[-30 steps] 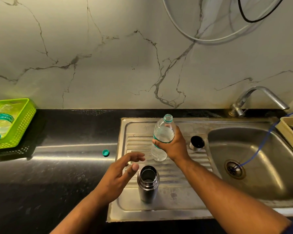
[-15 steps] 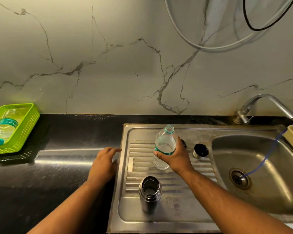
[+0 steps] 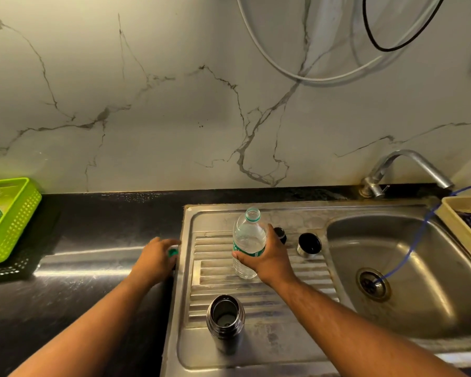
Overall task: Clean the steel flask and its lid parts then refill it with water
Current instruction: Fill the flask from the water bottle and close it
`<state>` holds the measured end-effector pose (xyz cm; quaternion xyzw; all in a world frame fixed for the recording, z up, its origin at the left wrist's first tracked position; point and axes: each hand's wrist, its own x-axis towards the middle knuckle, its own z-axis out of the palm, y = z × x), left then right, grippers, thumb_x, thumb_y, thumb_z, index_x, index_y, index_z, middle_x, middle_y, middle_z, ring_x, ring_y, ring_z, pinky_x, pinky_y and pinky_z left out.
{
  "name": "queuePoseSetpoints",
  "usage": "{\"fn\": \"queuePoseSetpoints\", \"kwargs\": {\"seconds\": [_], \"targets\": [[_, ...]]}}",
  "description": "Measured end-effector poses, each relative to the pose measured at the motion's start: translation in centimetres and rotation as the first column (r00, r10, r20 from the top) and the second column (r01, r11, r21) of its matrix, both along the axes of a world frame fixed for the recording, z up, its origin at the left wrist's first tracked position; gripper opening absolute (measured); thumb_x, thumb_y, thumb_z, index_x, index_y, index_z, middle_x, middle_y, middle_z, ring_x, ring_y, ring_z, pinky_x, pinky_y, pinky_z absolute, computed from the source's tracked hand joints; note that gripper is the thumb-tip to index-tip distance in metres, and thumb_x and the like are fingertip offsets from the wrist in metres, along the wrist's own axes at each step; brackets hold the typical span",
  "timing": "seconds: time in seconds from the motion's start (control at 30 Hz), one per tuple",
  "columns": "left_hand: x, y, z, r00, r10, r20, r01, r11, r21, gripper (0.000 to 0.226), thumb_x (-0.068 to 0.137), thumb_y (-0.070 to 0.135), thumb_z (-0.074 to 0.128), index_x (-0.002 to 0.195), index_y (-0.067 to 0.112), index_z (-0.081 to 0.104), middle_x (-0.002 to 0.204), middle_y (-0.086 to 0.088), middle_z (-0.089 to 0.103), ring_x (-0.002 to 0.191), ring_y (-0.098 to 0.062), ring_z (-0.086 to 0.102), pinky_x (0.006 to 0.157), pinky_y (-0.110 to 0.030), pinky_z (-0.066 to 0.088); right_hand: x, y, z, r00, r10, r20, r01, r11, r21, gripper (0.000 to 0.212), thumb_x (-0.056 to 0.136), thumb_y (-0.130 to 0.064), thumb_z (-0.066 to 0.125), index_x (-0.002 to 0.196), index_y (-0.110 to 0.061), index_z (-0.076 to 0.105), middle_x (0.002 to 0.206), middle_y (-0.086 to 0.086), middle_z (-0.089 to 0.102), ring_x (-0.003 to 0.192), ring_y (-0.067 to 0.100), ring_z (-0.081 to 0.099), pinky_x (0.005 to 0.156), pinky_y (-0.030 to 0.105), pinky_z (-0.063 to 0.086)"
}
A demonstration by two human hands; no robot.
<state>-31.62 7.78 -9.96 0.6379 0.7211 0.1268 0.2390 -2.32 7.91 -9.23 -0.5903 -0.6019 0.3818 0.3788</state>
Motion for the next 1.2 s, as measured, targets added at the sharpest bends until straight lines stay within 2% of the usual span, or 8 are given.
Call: {"fn": "queuePoseSetpoints", "kwargs": {"seconds": [0.1, 0.2, 0.27, 0.57, 0.7, 0.87, 1.0, 1.2], "targets": [[4.1, 0.8, 5.5, 0.934, -0.042, 0.354, -0.007, 0.991, 0.135, 0.018, 0.091, 0.025, 0.075, 0.108, 0.032, 0.072, 0.096, 0.004, 0.073, 0.085, -0.005, 0.069, 0.078, -0.021, 0.057, 0.0, 0.0, 0.2, 1.0, 0.007, 0.007, -0.007, 1.0, 0.002, 0.082, 0.06, -0.053, 0.093, 0.126, -0.032, 0.049, 0.118, -0.011, 0.062, 0.107, 0.008, 0.061, 0.089, 0.026, 0.055], [8.5, 0.5, 11.2, 0.709, -0.124, 0.694, -0.008, 0.983, 0.185, 0.029, 0.085, 0.03, 0.075, 0.112, 0.021, 0.07, 0.1, 0.002, 0.077, 0.096, -0.009, 0.074, 0.084, -0.024, 0.059, 0.0, 0.1, 0.6, 1.0, 0.028, 0.011, -0.029, 1.0, 0.01, 0.078, 0.064, -0.046, 0.094, 0.126, -0.032, 0.048, 0.118, -0.012, 0.062, 0.108, 0.006, 0.06, 0.086, 0.014, 0.05], [10.7, 0.2, 13.4, 0.627, -0.192, 0.755, 0.019, 0.973, 0.231, 0.037, 0.081, 0.029, 0.074, 0.114, 0.015, 0.069, 0.106, 0.002, 0.076, 0.101, -0.011, 0.074, 0.087, -0.023, 0.059, -0.1, 0.0, 0.8, 0.999, 0.049, 0.018, -0.049, 0.998, 0.048, 0.079, 0.065, -0.043, 0.093, 0.128, -0.03, 0.048, 0.118, -0.012, 0.062, 0.107, 0.007, 0.062, 0.087, 0.013, 0.052], [12.9, 0.2, 12.7, 0.771, -0.354, 0.529, 0.137, 0.904, 0.405, 0.031, 0.083, 0.029, 0.071, 0.114, 0.027, 0.069, 0.113, 0.014, 0.071, 0.105, -0.001, 0.069, 0.095, -0.021, 0.056, -0.2, 0.0, 1.1, 0.996, 0.072, 0.059, -0.078, 0.992, 0.101, 0.082, 0.068, -0.043, 0.092, 0.134, -0.024, 0.047, 0.118, -0.009, 0.063, 0.106, 0.009, 0.063, 0.087, 0.011, 0.053], [12.4, 0.7, 12.9, 0.827, -0.44, 0.35, 0.27, 0.857, 0.439, 0.033, 0.089, 0.021, 0.069, 0.122, 0.028, 0.073, 0.124, 0.009, 0.067, 0.114, -0.011, 0.066, 0.099, -0.024, 0.055, -0.2, -0.1, 0.9, 0.996, 0.074, 0.044, -0.078, 0.991, 0.108, 0.082, 0.069, -0.043, 0.092, 0.135, -0.022, 0.048, 0.118, -0.007, 0.064, 0.106, 0.012, 0.064, 0.09, 0.022, 0.057], [11.9, 1.1, 13.9, 0.799, -0.453, 0.394, 0.332, 0.881, 0.338, 0.032, 0.084, 0.029, 0.074, 0.117, 0.03, 0.073, 0.12, 0.012, 0.07, 0.114, -0.006, 0.066, 0.101, -0.027, 0.054, -0.3, -0.2, 1.2, 0.996, 0.072, 0.043, -0.077, 0.991, 0.113, 0.08, 0.069, -0.04, 0.092, 0.134, -0.022, 0.049, 0.117, -0.007, 0.065, 0.105, 0.01, 0.064, 0.088, 0.018, 0.056], [12.9, 1.5, 14.2, 0.836, -0.339, 0.432, 0.211, 0.924, 0.318, 0.033, 0.069, 0.047, 0.076, 0.098, 0.029, 0.076, 0.107, 0.011, 0.067, 0.1, -0.012, 0.067, 0.091, -0.029, 0.06, -0.6, -0.2, 1.4, 0.993, 0.086, 0.083, -0.095, 0.989, 0.109, 0.083, 0.071, -0.039, 0.091, 0.138, -0.025, 0.045, 0.123, -0.008, 0.063, 0.11, 0.009, 0.062, 0.093, 0.016, 0.054], [12.1, 2.2, 13.4, 0.85, -0.418, 0.32, 0.268, 0.867, 0.42, 0.02, 0.086, 0.022, 0.075, 0.105, 0.03, 0.078, 0.112, 0.013, 0.068, 0.103, -0.011, 0.068, 0.094, -0.018, 0.055, -0.3, 1.1, 1.9, 0.98, 0.144, 0.137, -0.153, 0.986, 0.059, 0.084, 0.071, -0.043, 0.091, 0.138, -0.022, 0.047, 0.123, -0.005, 0.063, 0.11, 0.011, 0.061, 0.092, 0.015, 0.052]]}}
